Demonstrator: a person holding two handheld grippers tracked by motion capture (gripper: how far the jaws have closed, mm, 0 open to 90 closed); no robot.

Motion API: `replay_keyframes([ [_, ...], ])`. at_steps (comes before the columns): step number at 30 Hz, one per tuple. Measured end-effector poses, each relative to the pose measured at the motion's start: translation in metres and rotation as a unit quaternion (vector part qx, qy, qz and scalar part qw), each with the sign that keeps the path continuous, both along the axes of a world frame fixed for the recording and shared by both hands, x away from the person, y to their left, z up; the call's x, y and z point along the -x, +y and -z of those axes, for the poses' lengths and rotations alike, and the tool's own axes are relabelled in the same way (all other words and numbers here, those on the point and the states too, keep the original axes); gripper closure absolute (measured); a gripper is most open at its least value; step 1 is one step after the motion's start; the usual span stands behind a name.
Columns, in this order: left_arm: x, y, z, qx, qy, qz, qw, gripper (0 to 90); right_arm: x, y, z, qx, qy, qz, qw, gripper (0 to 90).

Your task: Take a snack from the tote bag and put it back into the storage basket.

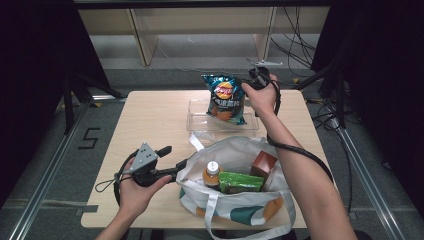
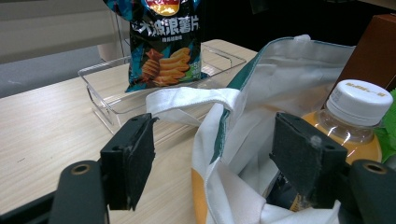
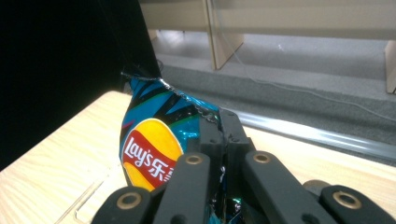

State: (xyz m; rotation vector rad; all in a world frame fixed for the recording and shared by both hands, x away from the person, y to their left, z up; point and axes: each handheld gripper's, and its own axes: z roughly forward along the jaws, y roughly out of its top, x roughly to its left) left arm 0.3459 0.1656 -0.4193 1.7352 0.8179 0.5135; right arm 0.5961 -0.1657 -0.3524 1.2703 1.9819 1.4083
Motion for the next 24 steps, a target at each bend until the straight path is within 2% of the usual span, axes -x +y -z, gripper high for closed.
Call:
replay_keyframes([
  [2, 0.000, 0.000, 0.000, 0.000, 0.000, 0.000, 1.0000, 29.6, 0.000, 0.001, 0.002, -0.006, 0.015, 0.009, 0.9998, 90.0],
  [8, -0.001, 0.001, 0.000, 0.005, -0.001, 0.001, 1.0000, 29.4, -0.003, -0.001, 0.007, -0.004, 0.024, 0.013, 0.9996, 90.0],
  [9, 0.000, 0.001, 0.000, 0.000, 0.000, -0.002, 1.0000, 29.4, -0.004, -0.002, 0.008, 0.001, 0.022, 0.014, 0.9997, 90.0],
  [10, 0.000, 0.001, 0.000, 0.001, 0.000, -0.002, 1.0000, 29.4, -0.004, -0.002, 0.008, -0.003, 0.026, 0.010, 0.9996, 90.0],
  [12, 0.000, 0.001, 0.000, 0.006, 0.000, 0.001, 1.0000, 29.4, -0.005, -0.003, 0.009, 0.004, 0.019, 0.015, 0.9997, 90.0],
  [17, -0.001, 0.000, 0.000, 0.004, -0.002, 0.003, 1.0000, 29.4, -0.006, -0.003, 0.010, -0.003, 0.025, 0.017, 0.9996, 90.0],
  [18, 0.000, 0.000, 0.000, 0.004, -0.002, 0.002, 1.0000, 29.4, -0.007, -0.004, 0.011, 0.004, 0.020, 0.014, 0.9997, 90.0],
  [19, 0.000, 0.001, 0.000, 0.000, 0.000, -0.001, 1.0000, 29.4, -0.006, -0.003, 0.011, -0.004, 0.025, 0.019, 0.9995, 90.0],
  [24, -0.001, 0.000, 0.000, 0.004, -0.002, 0.003, 1.0000, 29.4, -0.009, -0.005, 0.012, 0.013, 0.016, 0.016, 0.9997, 89.7],
])
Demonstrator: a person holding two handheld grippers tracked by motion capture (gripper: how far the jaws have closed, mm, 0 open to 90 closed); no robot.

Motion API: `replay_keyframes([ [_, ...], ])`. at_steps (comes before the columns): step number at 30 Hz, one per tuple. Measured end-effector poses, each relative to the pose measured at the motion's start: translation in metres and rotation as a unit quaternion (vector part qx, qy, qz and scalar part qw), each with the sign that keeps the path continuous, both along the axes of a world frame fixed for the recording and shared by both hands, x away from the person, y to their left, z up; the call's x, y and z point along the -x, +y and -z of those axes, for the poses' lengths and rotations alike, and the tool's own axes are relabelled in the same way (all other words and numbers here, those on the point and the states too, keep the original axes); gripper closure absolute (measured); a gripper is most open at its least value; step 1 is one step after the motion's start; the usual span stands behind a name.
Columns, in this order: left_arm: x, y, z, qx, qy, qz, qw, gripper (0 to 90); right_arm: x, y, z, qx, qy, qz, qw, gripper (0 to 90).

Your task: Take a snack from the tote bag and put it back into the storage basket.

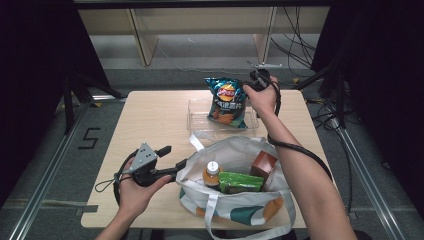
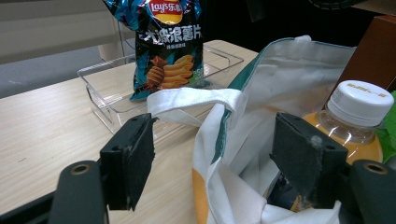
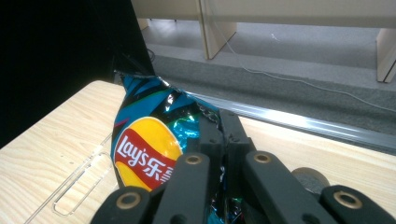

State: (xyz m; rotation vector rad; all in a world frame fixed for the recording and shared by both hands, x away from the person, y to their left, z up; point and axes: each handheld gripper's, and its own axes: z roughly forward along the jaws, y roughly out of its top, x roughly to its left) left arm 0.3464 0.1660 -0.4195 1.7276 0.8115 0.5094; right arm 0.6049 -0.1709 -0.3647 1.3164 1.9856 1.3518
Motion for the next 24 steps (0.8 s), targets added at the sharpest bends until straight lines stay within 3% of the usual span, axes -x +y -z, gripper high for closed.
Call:
replay_keyframes([
  [3, 0.0004, -0.0003, 0.0002, 0.001, 0.001, -0.001, 1.0000, 29.4, 0.0009, 0.0017, 0.0004, -0.002, 0.006, 0.008, 0.9999, 88.7],
  [10, 0.0006, -0.0008, 0.0002, -0.005, 0.003, -0.002, 1.0000, 29.4, -0.0018, -0.0007, 0.0013, 0.014, -0.008, 0.012, 0.9998, 85.1],
  [16, 0.0006, -0.0005, 0.0003, -0.004, 0.004, -0.003, 1.0000, 29.4, -0.0023, -0.0021, 0.0009, 0.033, -0.025, 0.010, 0.9991, 73.3],
  [24, 0.0004, -0.0014, 0.0005, -0.005, 0.003, -0.001, 1.0000, 29.4, 0.0018, -0.0051, -0.0024, 0.028, -0.033, 0.017, 0.9989, 55.4],
])
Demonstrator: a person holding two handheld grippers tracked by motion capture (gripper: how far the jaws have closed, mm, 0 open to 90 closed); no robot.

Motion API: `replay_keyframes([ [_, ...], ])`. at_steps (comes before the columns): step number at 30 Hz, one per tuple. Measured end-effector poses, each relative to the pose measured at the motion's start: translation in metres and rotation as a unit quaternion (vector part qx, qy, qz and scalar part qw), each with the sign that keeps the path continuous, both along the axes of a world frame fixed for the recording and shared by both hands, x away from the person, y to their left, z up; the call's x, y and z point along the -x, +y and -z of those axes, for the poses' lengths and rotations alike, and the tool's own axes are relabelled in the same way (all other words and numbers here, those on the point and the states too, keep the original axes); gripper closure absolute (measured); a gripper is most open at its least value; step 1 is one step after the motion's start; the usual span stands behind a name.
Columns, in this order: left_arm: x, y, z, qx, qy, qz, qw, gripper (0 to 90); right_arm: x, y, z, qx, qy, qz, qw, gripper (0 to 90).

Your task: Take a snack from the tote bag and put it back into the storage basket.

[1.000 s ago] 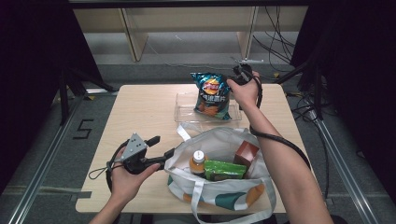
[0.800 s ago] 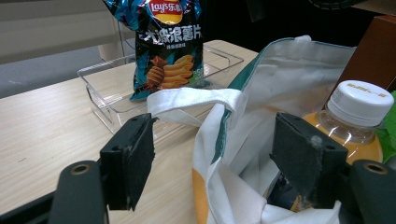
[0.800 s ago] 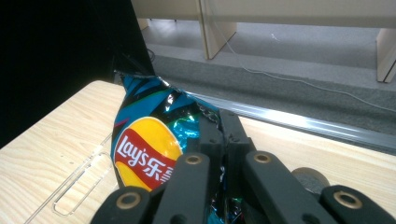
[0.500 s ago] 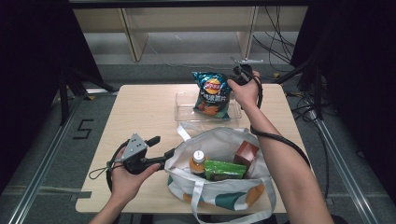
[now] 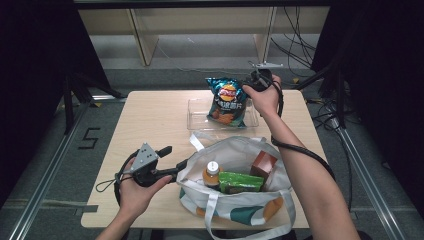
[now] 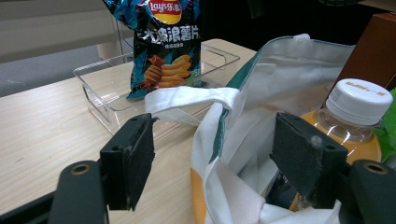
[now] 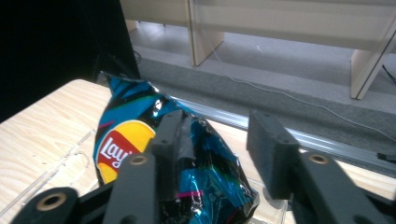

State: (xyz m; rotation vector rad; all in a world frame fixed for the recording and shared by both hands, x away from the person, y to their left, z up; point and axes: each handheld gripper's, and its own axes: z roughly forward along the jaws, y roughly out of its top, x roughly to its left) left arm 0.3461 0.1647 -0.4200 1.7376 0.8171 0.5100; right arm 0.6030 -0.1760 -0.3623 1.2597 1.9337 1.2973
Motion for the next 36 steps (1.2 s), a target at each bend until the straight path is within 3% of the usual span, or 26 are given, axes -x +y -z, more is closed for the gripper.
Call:
replay_keyframes([
  [12, 0.001, 0.000, -0.001, -0.002, 0.000, -0.001, 1.0000, 29.4, 0.016, -0.008, -0.019, -0.019, -0.015, -0.015, 0.9996, 43.7],
  [17, 0.001, 0.001, 0.000, -0.001, 0.000, -0.003, 1.0000, 29.4, 0.026, -0.016, -0.023, -0.027, -0.001, -0.019, 0.9994, 41.8],
  [19, 0.000, 0.001, 0.000, -0.001, 0.000, -0.003, 1.0000, 29.4, 0.029, -0.022, -0.023, -0.020, -0.002, -0.025, 0.9995, 41.0],
  [22, 0.001, 0.000, -0.001, -0.001, -0.001, -0.004, 1.0000, 29.4, 0.036, -0.028, -0.023, -0.036, 0.015, -0.027, 0.9989, 41.1],
  [27, 0.001, 0.000, 0.000, -0.002, 0.000, -0.004, 1.0000, 29.4, 0.048, -0.037, -0.026, -0.043, 0.014, -0.037, 0.9983, 41.5],
  [30, 0.001, 0.000, -0.001, -0.004, 0.000, -0.004, 1.0000, 29.4, 0.057, -0.041, -0.028, -0.029, 0.014, -0.051, 0.9982, 42.4],
  [31, 0.001, 0.000, -0.001, -0.004, 0.000, -0.004, 1.0000, 29.4, 0.060, -0.041, -0.029, -0.036, 0.019, -0.050, 0.9979, 42.4],
  [33, 0.001, -0.001, 0.000, -0.002, 0.000, -0.003, 1.0000, 29.3, 0.065, -0.045, -0.030, -0.023, 0.008, -0.059, 0.9980, 42.3],
  [35, 0.001, 0.000, 0.000, -0.002, 0.000, -0.004, 1.0000, 29.3, 0.072, -0.045, -0.032, -0.035, 0.012, -0.053, 0.9979, 42.3],
  [36, 0.001, 0.000, 0.000, -0.003, 0.000, -0.005, 1.0000, 29.3, 0.075, -0.047, -0.033, -0.039, 0.016, -0.064, 0.9971, 42.5],
])
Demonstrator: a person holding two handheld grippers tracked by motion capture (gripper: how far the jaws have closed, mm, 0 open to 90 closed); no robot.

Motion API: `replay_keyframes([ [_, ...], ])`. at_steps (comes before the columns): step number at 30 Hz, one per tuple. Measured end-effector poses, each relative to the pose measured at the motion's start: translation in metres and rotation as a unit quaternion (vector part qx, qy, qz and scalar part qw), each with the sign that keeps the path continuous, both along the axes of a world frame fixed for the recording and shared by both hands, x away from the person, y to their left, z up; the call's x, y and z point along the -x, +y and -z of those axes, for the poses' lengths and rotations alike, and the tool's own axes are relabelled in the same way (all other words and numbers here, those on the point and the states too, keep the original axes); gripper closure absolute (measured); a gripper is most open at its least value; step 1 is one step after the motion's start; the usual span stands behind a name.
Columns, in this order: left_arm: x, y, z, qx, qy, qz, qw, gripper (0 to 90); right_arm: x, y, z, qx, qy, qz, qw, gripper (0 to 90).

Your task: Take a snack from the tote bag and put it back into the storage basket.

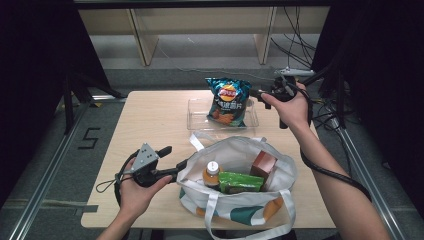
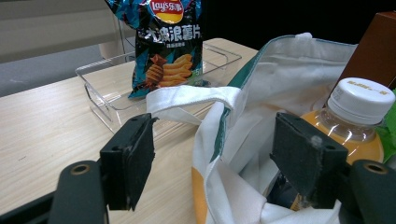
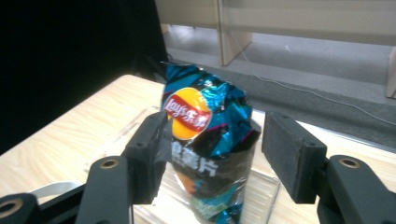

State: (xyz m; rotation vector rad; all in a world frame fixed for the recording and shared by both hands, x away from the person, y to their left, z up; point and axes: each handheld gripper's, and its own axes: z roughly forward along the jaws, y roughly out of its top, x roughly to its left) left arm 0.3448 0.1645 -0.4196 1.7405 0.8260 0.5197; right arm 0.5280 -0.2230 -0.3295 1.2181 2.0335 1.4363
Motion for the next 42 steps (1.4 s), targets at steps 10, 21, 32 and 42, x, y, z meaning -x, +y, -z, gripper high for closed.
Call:
replay_keyframes([
  [10, 0.000, 0.000, 0.000, 0.001, -0.001, 0.000, 1.0000, 29.3, 0.033, -0.009, -0.005, -0.007, -0.015, -0.024, 0.9996, 43.5],
  [21, 0.000, -0.001, 0.000, 0.001, -0.001, 0.000, 1.0000, 29.3, 0.071, -0.021, -0.002, 0.003, -0.015, -0.052, 0.9986, 43.6],
  [32, -0.002, -0.001, 0.001, 0.004, 0.000, 0.002, 1.0000, 29.4, 0.106, -0.031, 0.006, -0.001, 0.000, -0.073, 0.9974, 42.7],
  [42, -0.003, -0.003, -0.001, 0.009, 0.000, 0.003, 1.0000, 29.3, 0.135, -0.034, 0.014, -0.016, -0.002, -0.120, 0.9926, 40.0],
])
